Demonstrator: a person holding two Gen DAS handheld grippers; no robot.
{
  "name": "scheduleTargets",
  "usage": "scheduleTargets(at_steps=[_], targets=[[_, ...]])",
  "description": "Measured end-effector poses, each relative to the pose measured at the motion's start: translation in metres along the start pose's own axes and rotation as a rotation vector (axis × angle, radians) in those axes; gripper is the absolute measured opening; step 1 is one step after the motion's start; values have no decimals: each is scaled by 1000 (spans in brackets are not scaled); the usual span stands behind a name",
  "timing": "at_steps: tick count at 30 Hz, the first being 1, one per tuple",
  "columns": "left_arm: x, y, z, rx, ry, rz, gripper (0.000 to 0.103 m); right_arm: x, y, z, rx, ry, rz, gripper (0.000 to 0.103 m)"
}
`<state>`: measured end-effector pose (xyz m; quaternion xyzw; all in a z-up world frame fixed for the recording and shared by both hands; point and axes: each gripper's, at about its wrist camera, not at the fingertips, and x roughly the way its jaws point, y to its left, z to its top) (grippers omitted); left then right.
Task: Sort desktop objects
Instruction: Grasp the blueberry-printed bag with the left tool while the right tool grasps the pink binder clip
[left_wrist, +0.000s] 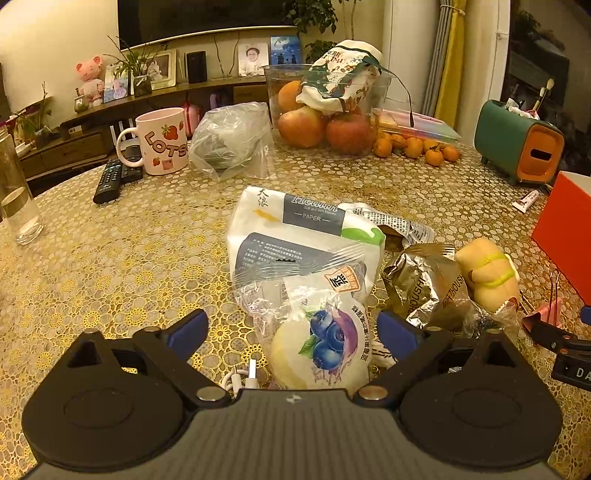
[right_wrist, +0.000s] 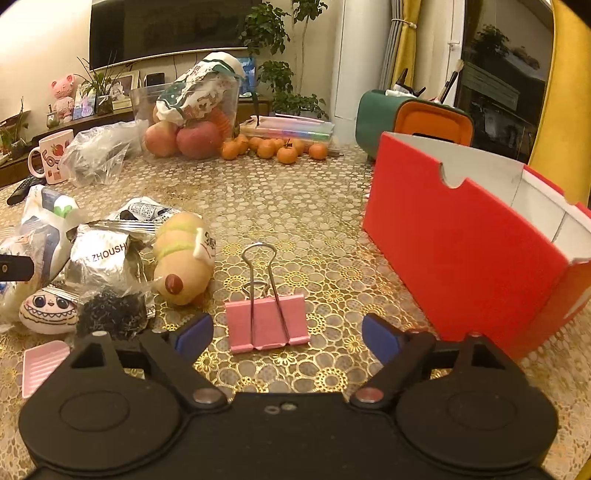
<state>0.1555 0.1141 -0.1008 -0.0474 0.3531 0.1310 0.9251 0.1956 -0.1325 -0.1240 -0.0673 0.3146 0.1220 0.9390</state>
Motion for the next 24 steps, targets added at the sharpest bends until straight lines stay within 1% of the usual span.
scheduleTargets(at_steps=[1, 5, 6, 8, 9, 10, 12, 13, 14, 18, 19, 20, 24], targets=[[1, 0, 0, 3, 2, 1, 97, 2, 0, 0, 1, 3, 1, 86], [3, -2, 0, 15, 2, 2, 87, 7, -1, 0, 14, 10, 4, 85], [3, -3, 0, 16, 2, 2, 86, 8, -1, 1, 15, 10, 7, 83], [3, -3, 0, 15, -2, -1, 81, 10, -1, 2, 11, 15, 12, 74], [2, -3, -1, 17, -4, -2, 79, 11, 0, 2, 8, 17, 13, 72], [2, -4, 0, 21, -6, -5, 74, 12, 0, 2, 7, 19, 14, 70], [1, -5, -1, 28, -8, -7, 72, 13, 0, 2, 9, 19, 17, 69], [1, -6, 0, 31, -8, -7, 70, 13, 0, 2, 8, 19, 20, 67], [1, -6, 0, 32, -7, -8, 68, 13, 0, 2, 7, 20, 26, 62], [0, -6, 1, 33, -3, -9, 64, 12, 0, 2, 6, 22, 42, 55], [0, -6, 1, 33, -1, -10, 62, 12, 1, 2, 7, 23, 46, 49], [0, -6, 1, 32, 2, -15, 59, 12, 1, 3, 9, 24, 50, 49], [-2, -8, 1, 39, 7, -13, 56, 9, 1, 4, 15, 25, 49, 49]])
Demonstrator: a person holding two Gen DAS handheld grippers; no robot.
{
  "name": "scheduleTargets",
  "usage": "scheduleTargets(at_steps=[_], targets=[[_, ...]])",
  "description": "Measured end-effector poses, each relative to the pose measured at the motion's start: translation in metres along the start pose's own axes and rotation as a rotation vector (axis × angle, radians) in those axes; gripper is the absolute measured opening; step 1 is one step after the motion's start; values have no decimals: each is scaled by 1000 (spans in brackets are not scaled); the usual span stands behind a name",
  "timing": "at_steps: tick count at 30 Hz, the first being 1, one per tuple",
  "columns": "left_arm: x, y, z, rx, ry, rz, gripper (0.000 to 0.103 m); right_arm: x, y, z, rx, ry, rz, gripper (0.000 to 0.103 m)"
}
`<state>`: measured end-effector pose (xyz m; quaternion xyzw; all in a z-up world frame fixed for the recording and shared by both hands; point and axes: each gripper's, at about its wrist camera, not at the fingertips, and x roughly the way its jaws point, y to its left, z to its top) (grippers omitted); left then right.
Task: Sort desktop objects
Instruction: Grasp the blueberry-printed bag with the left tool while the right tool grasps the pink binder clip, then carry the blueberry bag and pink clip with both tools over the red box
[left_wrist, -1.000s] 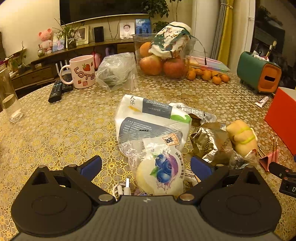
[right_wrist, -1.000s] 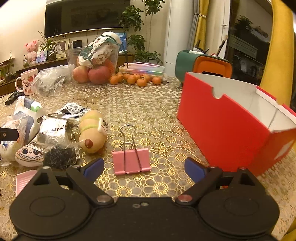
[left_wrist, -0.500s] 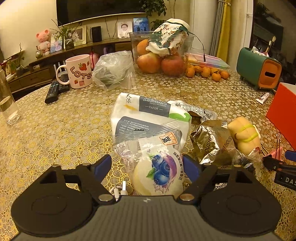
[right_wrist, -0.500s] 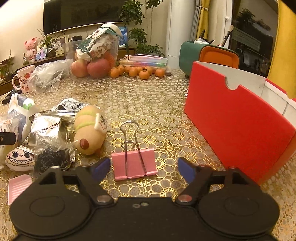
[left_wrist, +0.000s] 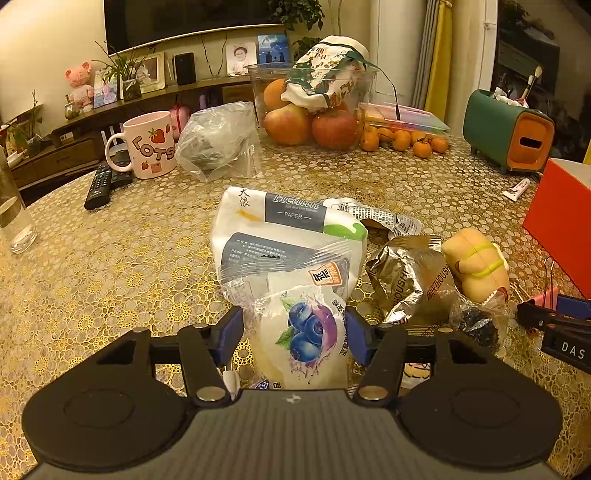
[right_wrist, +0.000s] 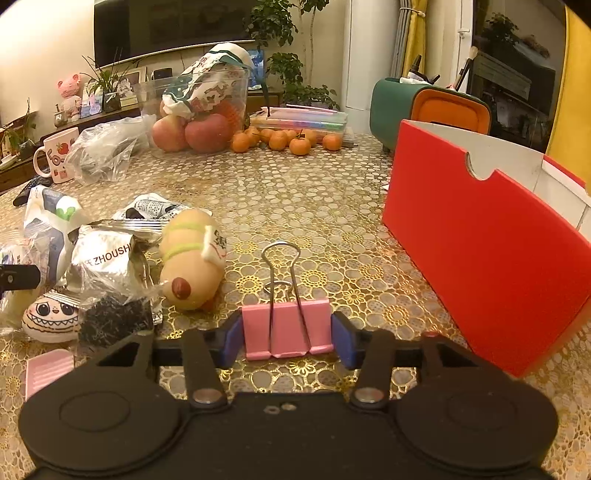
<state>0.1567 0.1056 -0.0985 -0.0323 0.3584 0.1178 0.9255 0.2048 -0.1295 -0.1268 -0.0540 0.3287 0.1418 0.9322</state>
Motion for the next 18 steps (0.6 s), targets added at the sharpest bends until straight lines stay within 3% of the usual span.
scheduleTargets(at_steps=[4, 18], targets=[[-3, 0, 1, -5, 6, -10, 48, -7, -2, 2, 6, -11, 2, 49], [-43, -11, 2, 8, -19, -21, 47, -52, -20, 11, 57, -48, 25, 49]])
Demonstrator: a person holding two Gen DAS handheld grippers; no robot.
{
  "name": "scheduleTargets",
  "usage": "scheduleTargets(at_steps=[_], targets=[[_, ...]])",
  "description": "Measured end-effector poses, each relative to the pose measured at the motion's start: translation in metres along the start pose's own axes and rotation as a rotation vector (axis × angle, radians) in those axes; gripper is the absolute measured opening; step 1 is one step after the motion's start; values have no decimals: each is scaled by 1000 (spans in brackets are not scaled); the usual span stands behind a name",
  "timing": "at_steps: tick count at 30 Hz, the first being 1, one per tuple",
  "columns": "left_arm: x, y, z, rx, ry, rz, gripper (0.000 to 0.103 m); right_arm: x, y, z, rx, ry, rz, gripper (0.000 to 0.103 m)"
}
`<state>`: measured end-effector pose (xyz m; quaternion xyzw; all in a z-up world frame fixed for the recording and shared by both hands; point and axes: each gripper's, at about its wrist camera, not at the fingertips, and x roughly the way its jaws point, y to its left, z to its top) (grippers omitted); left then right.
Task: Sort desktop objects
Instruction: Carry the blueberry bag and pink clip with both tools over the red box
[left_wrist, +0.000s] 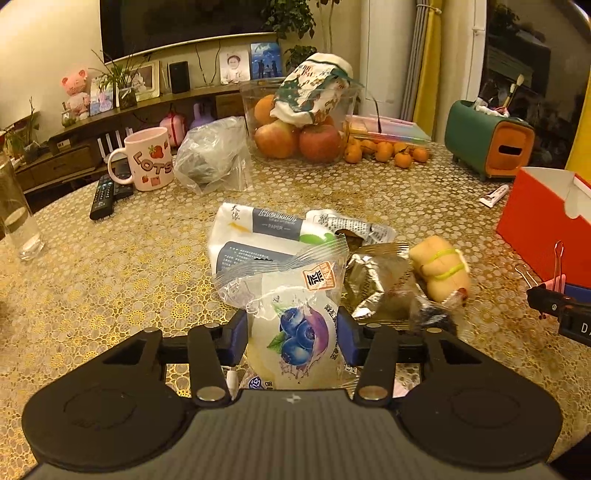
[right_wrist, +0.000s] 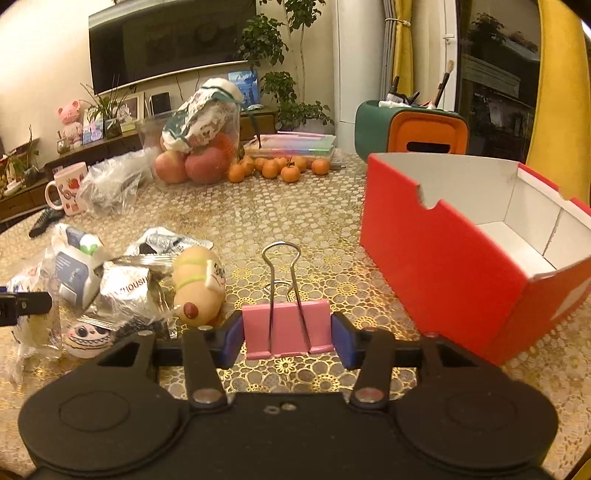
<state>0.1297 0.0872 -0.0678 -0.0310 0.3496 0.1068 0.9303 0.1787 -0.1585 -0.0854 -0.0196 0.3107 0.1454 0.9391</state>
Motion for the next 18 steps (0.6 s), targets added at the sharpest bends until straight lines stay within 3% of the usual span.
scheduleTargets(at_steps=[10, 18], targets=[[-44, -18, 7, 14, -43, -57, 47, -44, -15, 6, 25, -39, 28, 49], [-70, -57, 22, 66, -74, -133, 47, -81, -33, 14, 36, -58, 53, 49]])
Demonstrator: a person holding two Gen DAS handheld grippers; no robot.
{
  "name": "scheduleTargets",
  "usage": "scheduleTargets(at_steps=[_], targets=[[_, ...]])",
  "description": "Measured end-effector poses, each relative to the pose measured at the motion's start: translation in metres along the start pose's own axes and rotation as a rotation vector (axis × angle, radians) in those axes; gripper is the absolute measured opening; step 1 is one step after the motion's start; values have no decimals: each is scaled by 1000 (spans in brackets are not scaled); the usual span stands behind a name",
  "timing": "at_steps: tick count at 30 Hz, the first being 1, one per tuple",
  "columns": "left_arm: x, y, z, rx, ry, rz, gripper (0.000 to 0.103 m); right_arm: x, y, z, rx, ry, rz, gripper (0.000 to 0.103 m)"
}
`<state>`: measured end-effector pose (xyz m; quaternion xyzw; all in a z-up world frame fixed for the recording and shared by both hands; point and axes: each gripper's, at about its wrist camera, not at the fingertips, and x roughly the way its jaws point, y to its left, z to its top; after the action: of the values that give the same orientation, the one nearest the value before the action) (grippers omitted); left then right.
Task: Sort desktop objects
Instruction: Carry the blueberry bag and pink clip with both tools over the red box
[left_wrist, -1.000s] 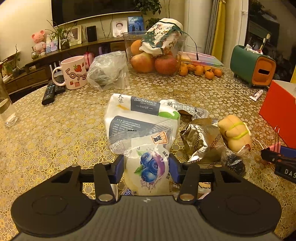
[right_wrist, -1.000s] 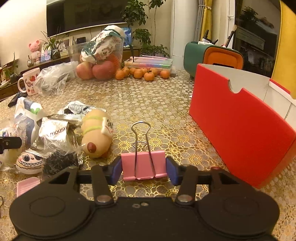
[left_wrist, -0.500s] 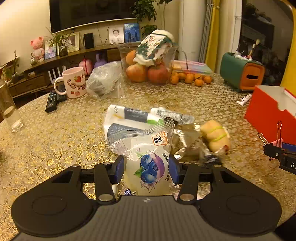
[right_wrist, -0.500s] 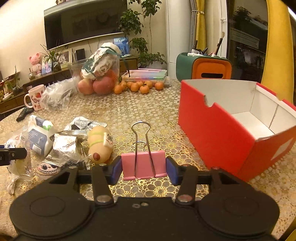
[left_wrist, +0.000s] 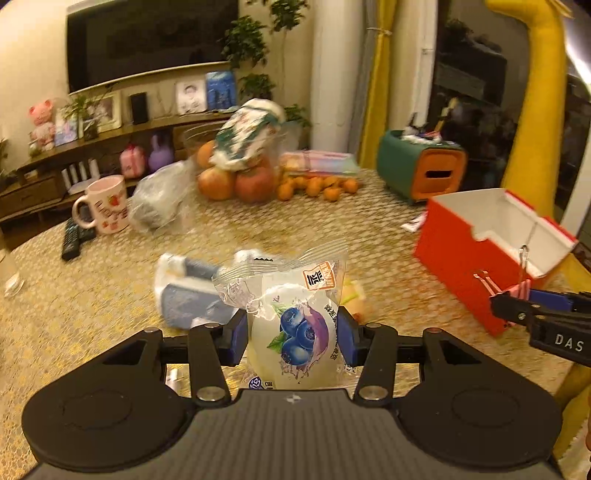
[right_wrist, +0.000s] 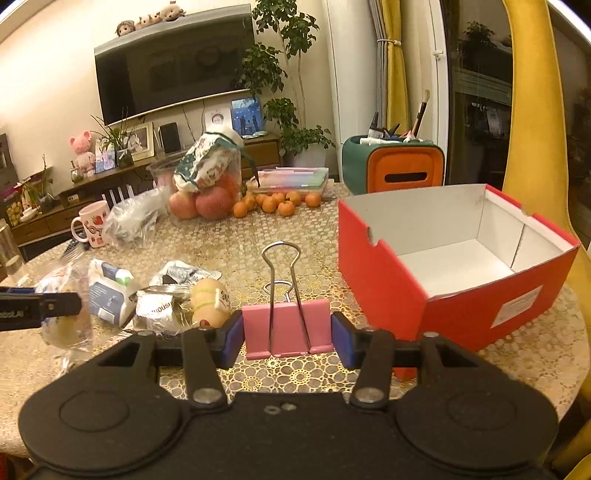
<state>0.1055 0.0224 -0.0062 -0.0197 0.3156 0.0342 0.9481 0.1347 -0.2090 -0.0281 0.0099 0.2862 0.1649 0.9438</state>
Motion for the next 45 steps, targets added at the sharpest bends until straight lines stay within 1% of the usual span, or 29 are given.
scheduleTargets(at_steps=[5, 11, 22, 31, 36, 39, 43, 45], targets=[[0, -33, 12, 47, 6, -65, 47, -15, -16, 10, 17, 0, 2, 49], [4, -75, 27, 120, 6, -135, 47, -28, -40, 26, -2, -8, -32, 49], [22, -141, 52, 225, 13, -224, 47, -33, -93, 44, 19, -20, -92, 49], [51, -190, 86, 290, 37, -288, 47, -21, -128, 57, 3, -17, -134, 49], [84, -213, 102, 281, 108, -337, 47, -4, -149, 62, -1, 4, -148, 49], [103, -226, 109, 294, 136, -345, 47, 7, -160, 62, -6, 15, -160, 49], [124, -243, 118, 319, 154, -348, 47, 24, -173, 64, 3, 36, -175, 49], [135, -250, 121, 316, 171, -351, 47, 33, -179, 64, -2, 46, -177, 49]])
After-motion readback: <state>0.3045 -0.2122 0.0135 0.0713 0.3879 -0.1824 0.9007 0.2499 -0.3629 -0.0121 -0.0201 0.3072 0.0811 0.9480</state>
